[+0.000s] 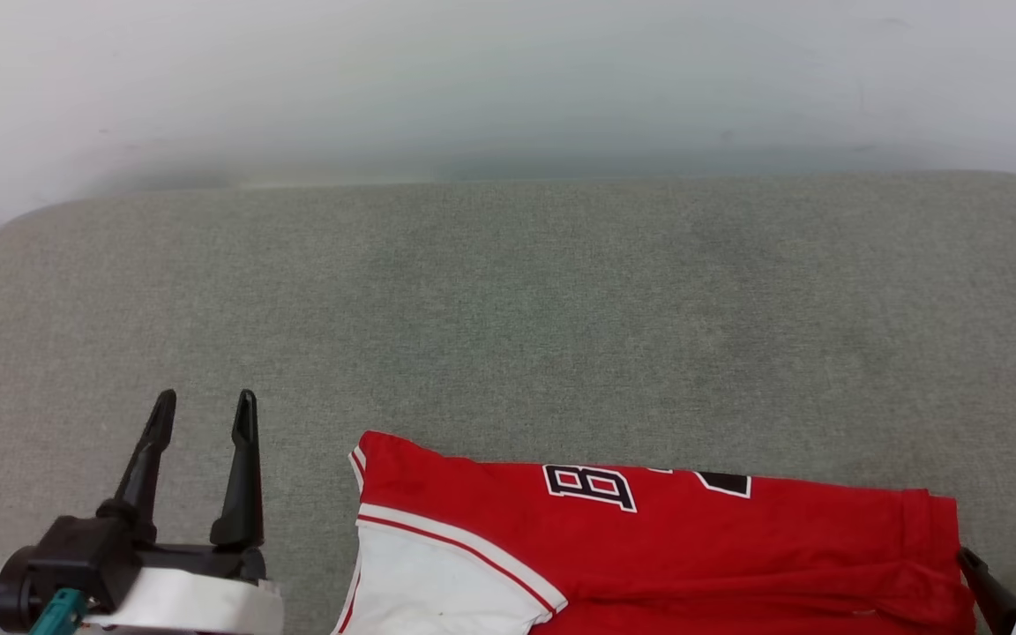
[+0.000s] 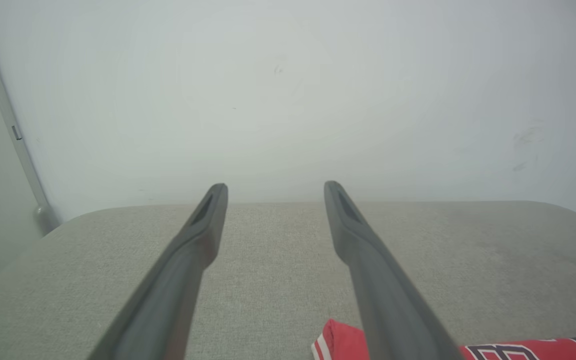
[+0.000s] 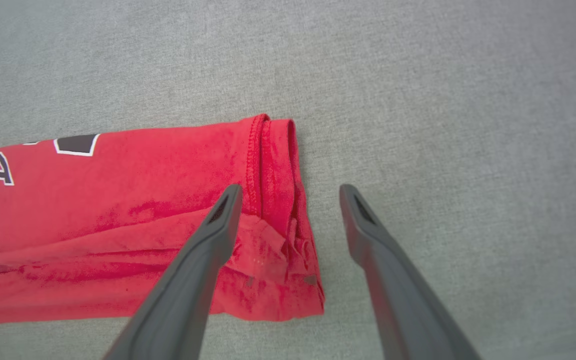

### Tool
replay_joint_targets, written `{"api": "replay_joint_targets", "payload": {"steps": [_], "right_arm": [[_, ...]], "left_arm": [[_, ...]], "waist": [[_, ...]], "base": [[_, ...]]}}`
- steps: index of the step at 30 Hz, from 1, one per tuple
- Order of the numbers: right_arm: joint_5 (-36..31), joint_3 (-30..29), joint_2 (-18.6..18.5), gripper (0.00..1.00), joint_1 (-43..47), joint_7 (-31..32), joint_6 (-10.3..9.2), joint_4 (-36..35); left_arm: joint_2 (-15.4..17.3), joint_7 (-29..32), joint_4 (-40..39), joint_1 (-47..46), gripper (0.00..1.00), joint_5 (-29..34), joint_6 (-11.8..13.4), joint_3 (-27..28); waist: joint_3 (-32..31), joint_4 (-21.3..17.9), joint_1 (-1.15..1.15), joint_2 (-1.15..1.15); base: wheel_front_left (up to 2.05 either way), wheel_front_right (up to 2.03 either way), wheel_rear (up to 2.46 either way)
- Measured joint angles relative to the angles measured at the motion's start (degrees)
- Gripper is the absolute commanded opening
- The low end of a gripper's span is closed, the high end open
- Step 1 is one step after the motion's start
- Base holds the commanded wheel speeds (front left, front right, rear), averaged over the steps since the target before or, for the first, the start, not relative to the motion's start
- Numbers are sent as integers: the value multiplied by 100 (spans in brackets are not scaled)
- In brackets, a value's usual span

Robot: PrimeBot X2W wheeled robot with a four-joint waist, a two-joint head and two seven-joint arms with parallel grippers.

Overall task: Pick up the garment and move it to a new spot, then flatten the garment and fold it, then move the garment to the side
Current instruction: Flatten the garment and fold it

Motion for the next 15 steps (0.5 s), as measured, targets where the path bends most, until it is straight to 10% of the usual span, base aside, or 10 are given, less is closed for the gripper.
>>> {"api": "replay_joint_targets", "payload": {"steps": [15], "right_arm": [[-36, -348, 561, 100, -232, -226, 0, 1113]], "left_arm": [[-872, 0, 158, -27, 100, 894, -1104, 746]], "waist": [[392, 215, 0, 0]], "base": [[0, 0, 0]]}}
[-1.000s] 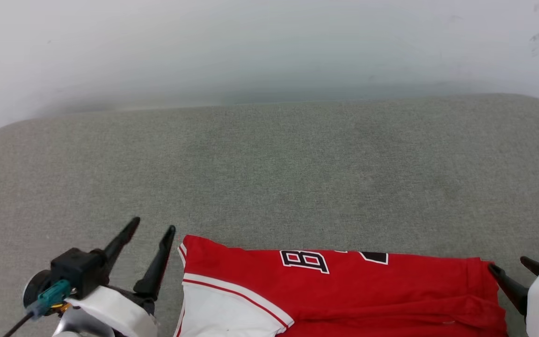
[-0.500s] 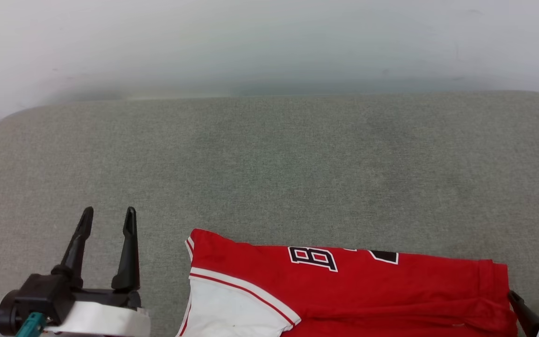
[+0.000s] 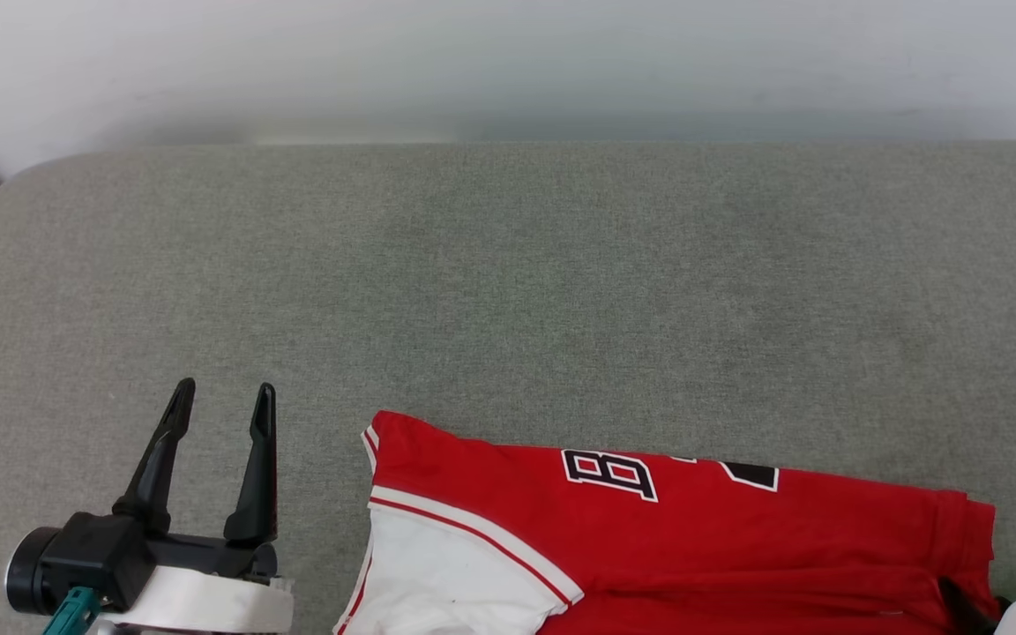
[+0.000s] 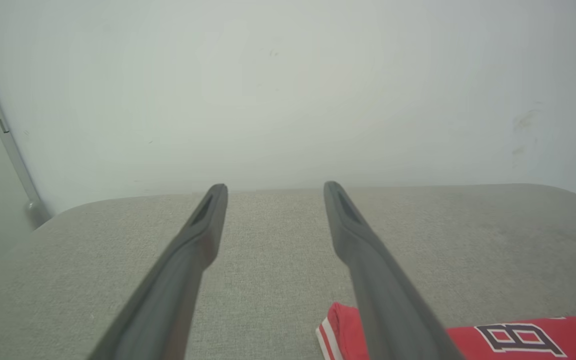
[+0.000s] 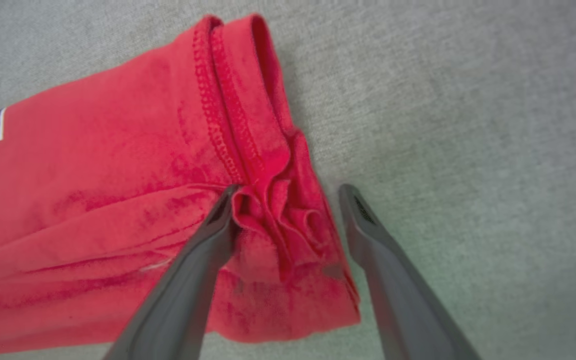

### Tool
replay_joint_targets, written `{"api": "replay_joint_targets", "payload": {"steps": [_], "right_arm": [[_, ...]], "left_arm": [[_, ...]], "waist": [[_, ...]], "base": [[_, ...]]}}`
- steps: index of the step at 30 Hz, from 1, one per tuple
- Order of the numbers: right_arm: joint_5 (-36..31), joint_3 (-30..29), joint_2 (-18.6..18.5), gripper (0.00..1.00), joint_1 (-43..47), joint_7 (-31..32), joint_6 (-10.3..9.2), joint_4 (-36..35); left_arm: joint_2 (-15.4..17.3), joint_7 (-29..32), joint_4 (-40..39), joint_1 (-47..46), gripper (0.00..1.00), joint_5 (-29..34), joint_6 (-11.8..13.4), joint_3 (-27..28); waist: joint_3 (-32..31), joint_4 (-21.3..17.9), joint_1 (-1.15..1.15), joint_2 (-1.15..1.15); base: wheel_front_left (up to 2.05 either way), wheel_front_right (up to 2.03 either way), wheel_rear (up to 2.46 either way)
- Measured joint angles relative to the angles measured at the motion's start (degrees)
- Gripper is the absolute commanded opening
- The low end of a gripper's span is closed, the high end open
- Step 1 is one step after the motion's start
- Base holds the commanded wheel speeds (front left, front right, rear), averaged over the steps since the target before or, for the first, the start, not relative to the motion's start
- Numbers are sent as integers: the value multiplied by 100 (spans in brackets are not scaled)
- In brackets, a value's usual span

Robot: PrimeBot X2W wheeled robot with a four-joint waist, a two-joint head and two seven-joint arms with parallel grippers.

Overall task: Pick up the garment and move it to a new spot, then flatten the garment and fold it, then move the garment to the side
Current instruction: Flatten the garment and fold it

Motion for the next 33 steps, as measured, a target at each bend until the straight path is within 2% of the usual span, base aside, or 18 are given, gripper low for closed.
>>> {"api": "replay_joint_targets", "payload": {"steps": [9, 10, 11, 12, 17, 21, 30, 33], "right_arm": [[177, 588, -178, 100, -105, -178, -54, 237], [208, 653, -180, 88, -108, -180, -54, 248], [215, 717, -186, 33, -111, -185, -54, 263], [222, 777, -190, 0, -111, -212, -54, 272], [255, 991, -181, 0, -134, -434, -8, 353], [148, 879, -243, 0, -169, -608, 8, 432], [-309, -213, -530, 0, -402, -767, 3, 671], [-594, -370, -641, 0, -431, -717, 2, 690]], "left_arm": [[-207, 1, 63, -57, 100, 176, -171, 143], [-226, 1, 71, -58, 100, 178, -174, 162], [-244, 1, 81, -58, 100, 186, -186, 177], [-256, 1, 92, -58, 100, 193, -189, 185], [-271, 0, 121, -57, 100, 246, -215, 208], [-277, 0, 135, -32, 100, 263, -218, 225], [-266, 1, 191, 64, 100, 276, -223, 132], [-261, 0, 203, 126, 100, 269, -223, 108]], "waist": [[104, 63, 0, 0], [94, 60, 0, 0], [80, 56, 0, 0], [64, 49, 0, 0], [-12, -7, 0, 0], [-88, -68, 0, 0], [-272, -196, 0, 0], [-352, -221, 0, 0]], "base": [[0, 0, 0], [0, 0, 0], [0, 0, 0], [0, 0, 0], [0, 0, 0], [0, 0, 0], [0, 0, 0], [0, 0, 0]]}}
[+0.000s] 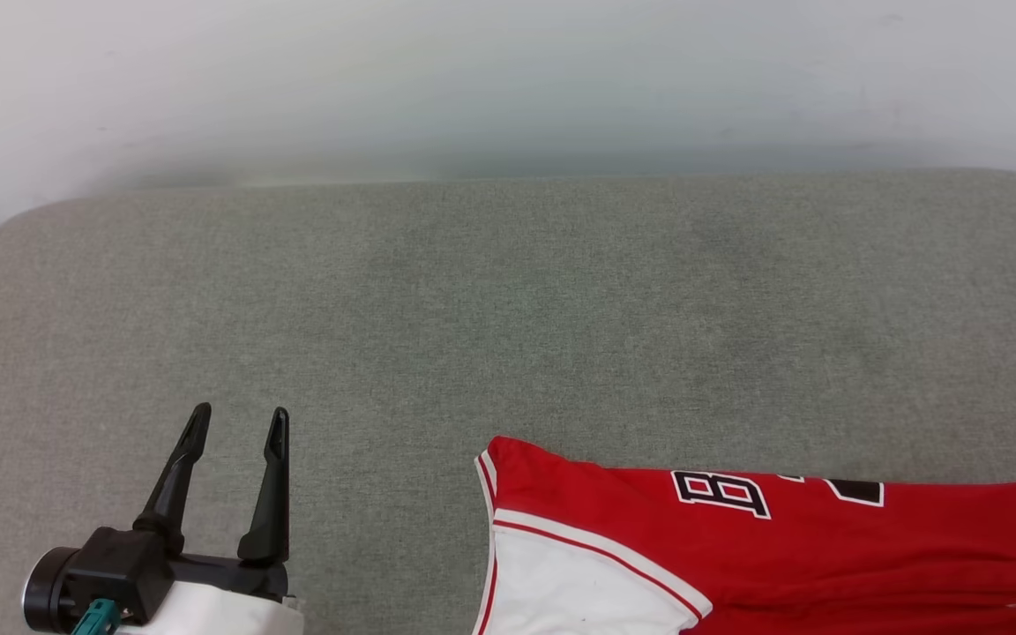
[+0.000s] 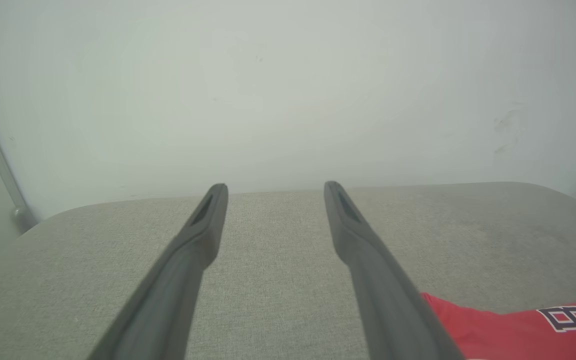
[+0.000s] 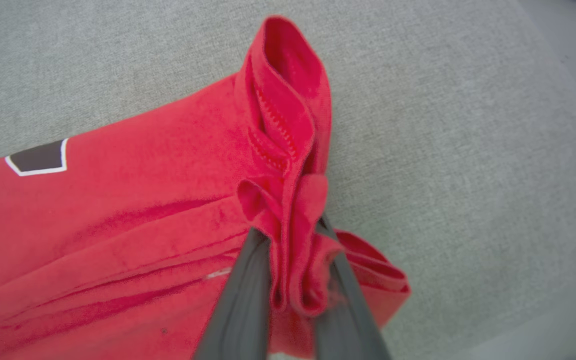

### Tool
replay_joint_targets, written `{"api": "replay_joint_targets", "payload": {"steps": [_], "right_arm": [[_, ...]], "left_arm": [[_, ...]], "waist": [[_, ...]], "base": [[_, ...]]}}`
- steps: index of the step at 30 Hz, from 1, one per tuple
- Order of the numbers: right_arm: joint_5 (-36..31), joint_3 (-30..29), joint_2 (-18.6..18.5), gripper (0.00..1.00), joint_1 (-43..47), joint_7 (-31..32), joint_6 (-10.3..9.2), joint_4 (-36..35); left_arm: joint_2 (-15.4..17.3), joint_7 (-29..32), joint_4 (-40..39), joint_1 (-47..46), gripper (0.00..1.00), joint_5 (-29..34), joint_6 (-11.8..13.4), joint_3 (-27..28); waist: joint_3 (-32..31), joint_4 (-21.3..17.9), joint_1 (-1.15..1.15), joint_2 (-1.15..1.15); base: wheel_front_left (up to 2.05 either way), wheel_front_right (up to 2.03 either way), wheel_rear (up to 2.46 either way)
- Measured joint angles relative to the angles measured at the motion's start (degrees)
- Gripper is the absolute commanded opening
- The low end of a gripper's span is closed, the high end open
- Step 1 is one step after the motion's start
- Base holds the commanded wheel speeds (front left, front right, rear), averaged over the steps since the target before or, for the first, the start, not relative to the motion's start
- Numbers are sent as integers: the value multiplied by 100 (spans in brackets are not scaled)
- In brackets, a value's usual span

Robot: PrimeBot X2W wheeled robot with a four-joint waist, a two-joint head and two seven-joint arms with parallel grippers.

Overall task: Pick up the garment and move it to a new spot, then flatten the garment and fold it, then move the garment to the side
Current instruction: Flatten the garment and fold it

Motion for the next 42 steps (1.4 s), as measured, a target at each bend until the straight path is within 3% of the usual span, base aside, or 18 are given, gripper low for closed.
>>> {"api": "replay_joint_targets", "payload": {"steps": [7, 12, 25, 32, 42], "right_arm": [[-114, 297, 25, 0, 130, 242, -1, -376], [-43, 933, 134, 0, 432, 665, -2, -1028], [580, 2380, 934, 0, 840, 1357, -2, -2475], [740, 3041, 1126, 0, 544, 1336, -2, -2384], [1166, 3899, 1132, 0, 54, 695, -2, -1467]], "left_arm": [[0, 0, 0, 74, 100, -10, 0, -1], [-26, 0, 10, 204, 100, -26, 0, -12], [-73, 0, 91, 344, 100, -153, -1, -233], [-64, 0, 93, 337, 100, -161, -1, -207], [-36, 0, 137, 263, 100, -170, -1, -212]], "waist": [[-160, -68, 0, 0], [-310, -124, 0, 0], [-534, -46, 0, 0], [-523, 133, 0, 0], [-468, 457, 0, 0]], "base": [[0, 0, 0], [0, 0, 0], [0, 0, 0], [0, 0, 0], [0, 0, 0]]}}
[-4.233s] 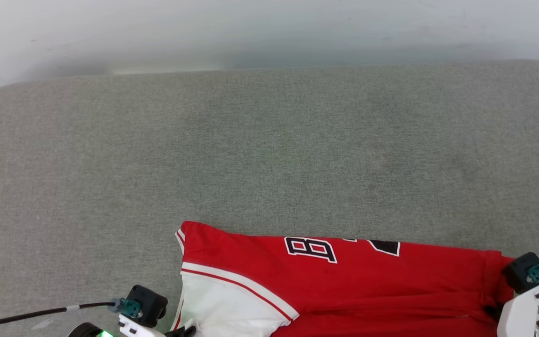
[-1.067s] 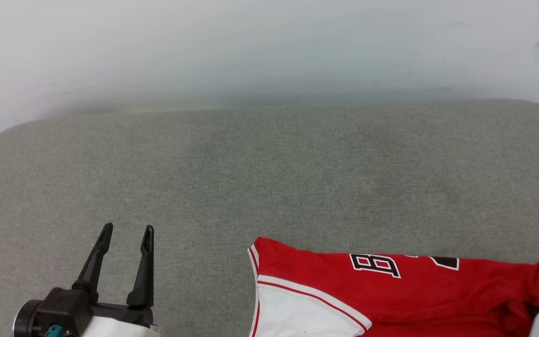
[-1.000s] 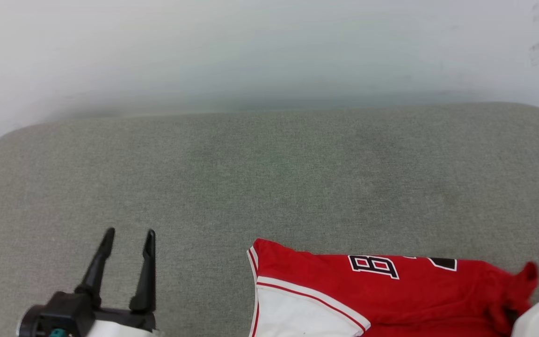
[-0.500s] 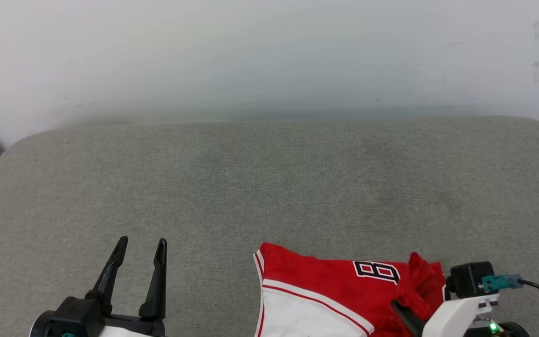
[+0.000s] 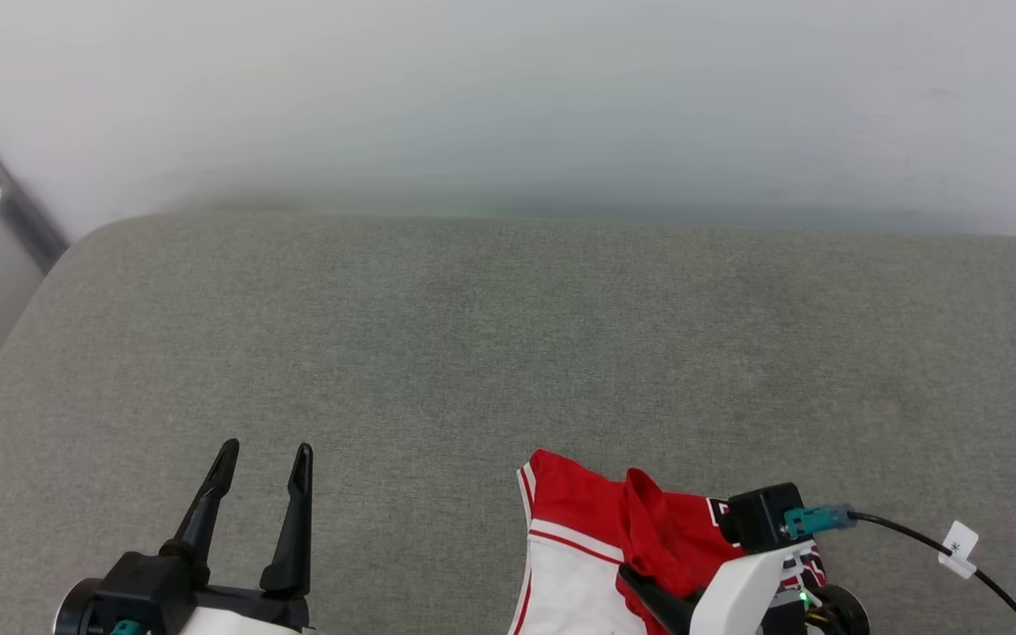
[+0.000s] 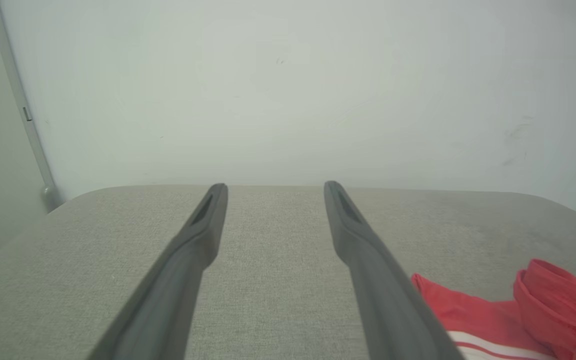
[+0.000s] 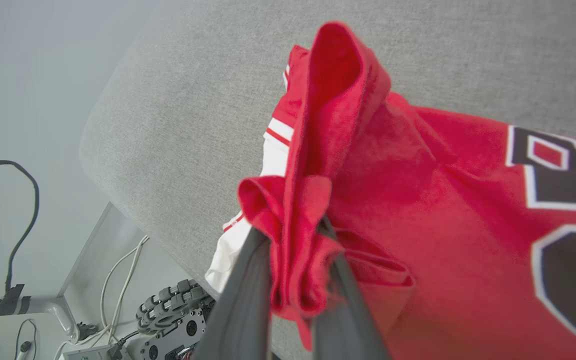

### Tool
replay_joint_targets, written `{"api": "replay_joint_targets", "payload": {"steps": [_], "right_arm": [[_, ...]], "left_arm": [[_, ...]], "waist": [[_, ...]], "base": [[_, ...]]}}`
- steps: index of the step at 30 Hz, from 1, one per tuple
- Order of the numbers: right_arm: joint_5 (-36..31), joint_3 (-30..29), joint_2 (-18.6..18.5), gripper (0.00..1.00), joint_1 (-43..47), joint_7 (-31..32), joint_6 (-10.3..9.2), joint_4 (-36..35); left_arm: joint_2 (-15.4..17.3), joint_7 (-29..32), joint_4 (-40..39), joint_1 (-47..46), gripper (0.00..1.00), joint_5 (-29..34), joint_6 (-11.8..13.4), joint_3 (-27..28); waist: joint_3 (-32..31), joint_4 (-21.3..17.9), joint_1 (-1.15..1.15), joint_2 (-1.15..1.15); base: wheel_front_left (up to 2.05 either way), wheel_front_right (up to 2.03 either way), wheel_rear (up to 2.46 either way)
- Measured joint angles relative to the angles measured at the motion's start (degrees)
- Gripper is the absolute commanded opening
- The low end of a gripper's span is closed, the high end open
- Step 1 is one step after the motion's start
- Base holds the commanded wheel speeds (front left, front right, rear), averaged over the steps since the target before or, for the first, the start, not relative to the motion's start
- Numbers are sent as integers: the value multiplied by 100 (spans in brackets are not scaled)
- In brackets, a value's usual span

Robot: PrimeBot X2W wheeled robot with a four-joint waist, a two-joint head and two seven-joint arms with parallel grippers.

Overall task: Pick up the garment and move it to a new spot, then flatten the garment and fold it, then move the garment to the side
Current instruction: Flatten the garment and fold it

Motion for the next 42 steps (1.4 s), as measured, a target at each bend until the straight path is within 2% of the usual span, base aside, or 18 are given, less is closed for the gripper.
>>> {"api": "replay_joint_targets", "payload": {"steps": [5, 7, 14, 18, 21, 26, 28, 30, 36, 42], "right_arm": [[320, 113, 1, 0, -91, -449, -1, 460], [349, 221, 1, 100, -142, -636, -1, 617], [736, 910, 3, 100, -287, -827, -1, 697], [620, 937, 7, 100, -410, -900, -1, 649], [142, 662, 8, 100, -651, -905, -1, 621], [-1146, 65, -15, 100, -1066, -899, -1, 506], [-1530, 71, -289, 100, -1227, -995, 2, 387], [-1630, -68, -668, 100, -1279, -1188, 2, 294], [-2023, -967, -1490, 100, -1220, -1984, 0, 10], [-1880, -1699, -1395, 100, -584, -2784, 1, -352]], "left_arm": [[1, 0, 37, -26, 100, -14, 1, 4], [-1, 0, 45, -27, 100, -18, 0, 9], [-8, 0, 119, -30, 100, -13, 0, 19], [-11, 0, 136, -34, 100, 1, 1, 48], [-18, 0, 136, -35, 100, 0, 0, 62], [-29, 0, 119, -35, 100, -24, 0, 79], [-34, 0, 113, -36, 100, -33, 0, 70], [-44, 0, 113, -38, 100, -42, 0, 71], [-100, 0, 92, -51, 100, -81, 1, 59], [-119, 0, 79, -51, 100, -110, 0, 44]], "waist": [[52, 114, 0, 0], [72, 131, 0, 0], [68, 92, 0, 0], [44, 33, 0, 0], [17, -28, 0, 0], [-6, -165, 0, 0], [-9, -220, 0, 0], [-20, -268, 0, 0], [-5, -393, 0, 0], [23, -461, 0, 0]], "base": [[0, 0, 0], [0, 0, 0], [0, 0, 0], [0, 0, 0], [0, 0, 0], [0, 0, 0], [0, 0, 0], [0, 0, 0], [0, 0, 0], [0, 0, 0]]}}
